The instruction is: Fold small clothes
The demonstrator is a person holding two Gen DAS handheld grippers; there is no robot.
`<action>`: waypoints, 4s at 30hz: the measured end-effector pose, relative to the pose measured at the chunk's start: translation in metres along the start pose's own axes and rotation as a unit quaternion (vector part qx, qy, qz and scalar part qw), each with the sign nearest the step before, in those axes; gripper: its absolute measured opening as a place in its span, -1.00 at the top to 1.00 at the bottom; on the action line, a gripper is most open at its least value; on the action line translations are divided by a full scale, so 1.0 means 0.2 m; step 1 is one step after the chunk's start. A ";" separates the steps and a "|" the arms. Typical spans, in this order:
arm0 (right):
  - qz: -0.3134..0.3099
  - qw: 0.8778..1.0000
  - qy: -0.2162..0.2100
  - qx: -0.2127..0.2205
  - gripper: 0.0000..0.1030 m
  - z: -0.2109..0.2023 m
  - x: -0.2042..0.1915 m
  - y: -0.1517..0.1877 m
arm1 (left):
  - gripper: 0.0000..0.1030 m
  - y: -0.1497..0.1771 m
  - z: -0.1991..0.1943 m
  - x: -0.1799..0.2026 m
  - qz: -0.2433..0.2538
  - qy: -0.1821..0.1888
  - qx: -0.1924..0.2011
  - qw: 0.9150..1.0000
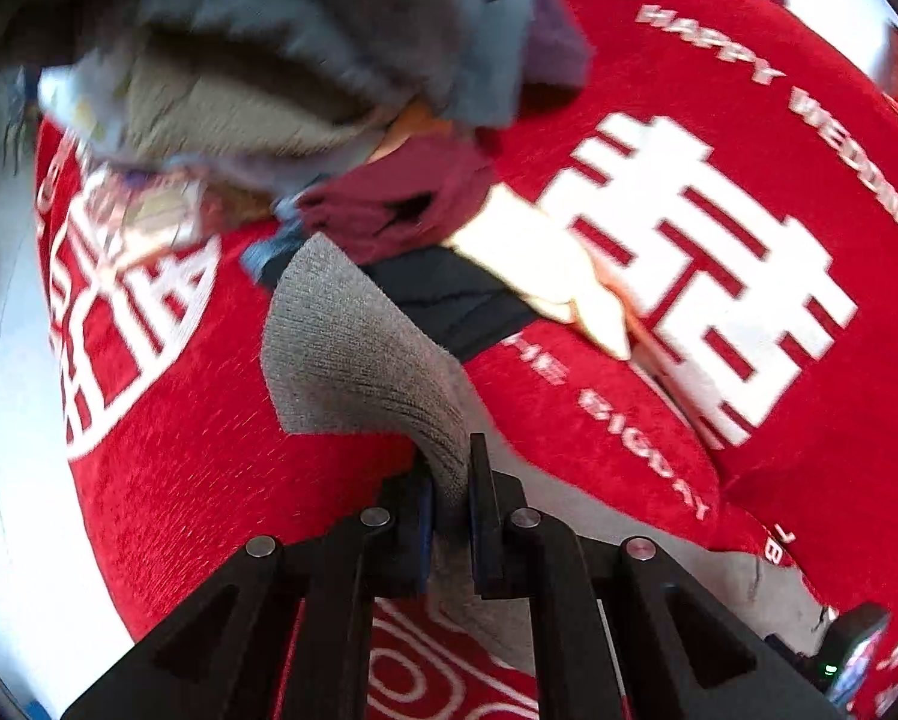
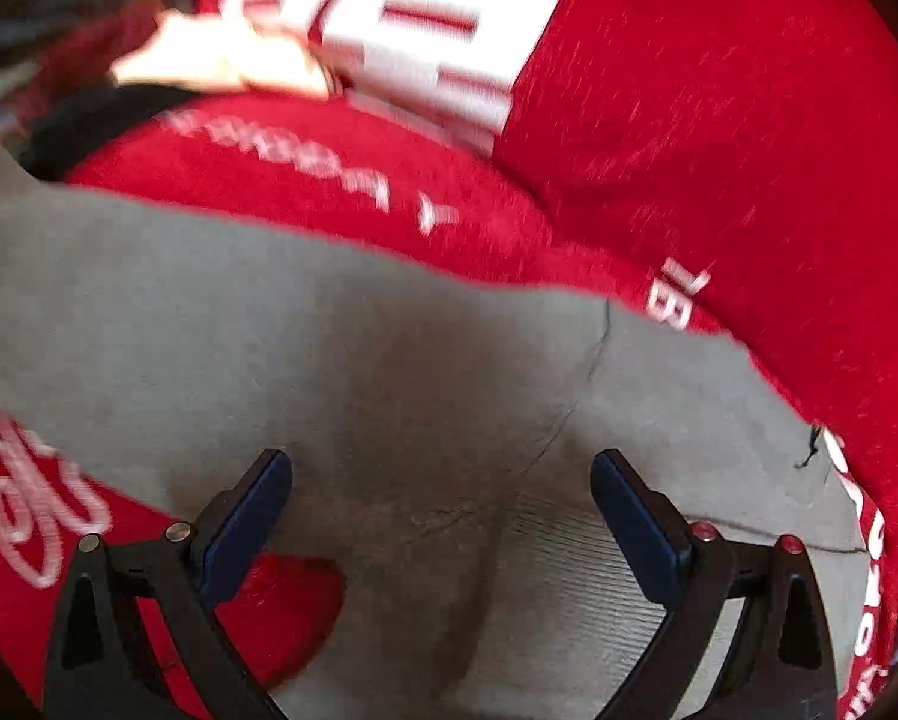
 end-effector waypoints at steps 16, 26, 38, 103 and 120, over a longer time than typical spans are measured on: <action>0.262 0.961 0.087 0.029 -0.95 -0.55 1.52 0.92 | 0.81 0.65 -0.28 1.53 0.250 0.106 -0.048 0.961; 0.322 0.942 0.081 0.037 -0.95 -0.57 1.85 1.28 | 0.81 1.41 -0.29 2.32 0.376 0.126 -0.096 0.913; 0.353 0.933 0.028 0.066 -0.95 -0.56 1.88 1.43 | -0.68 1.73 -0.10 2.34 0.404 0.143 -0.188 0.884; 0.160 0.987 0.033 -0.011 -0.99 -0.50 0.76 1.54 | -0.98 1.56 -0.33 0.94 0.390 0.117 -0.174 0.897; 0.260 0.962 0.056 -0.067 -0.99 -0.64 0.79 2.14 | -0.99 1.64 -0.40 0.45 0.313 0.061 -0.245 0.915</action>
Point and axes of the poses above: each gripper's, at about its wrist camera, not at the fingertips, and z roughly the way its jaws point, x to its right, y to its underside, the point moved 1 cm from there along z, roughly the way its jaws point, and after that the axes turned 3 degrees about -x, right-handed, at the moved point
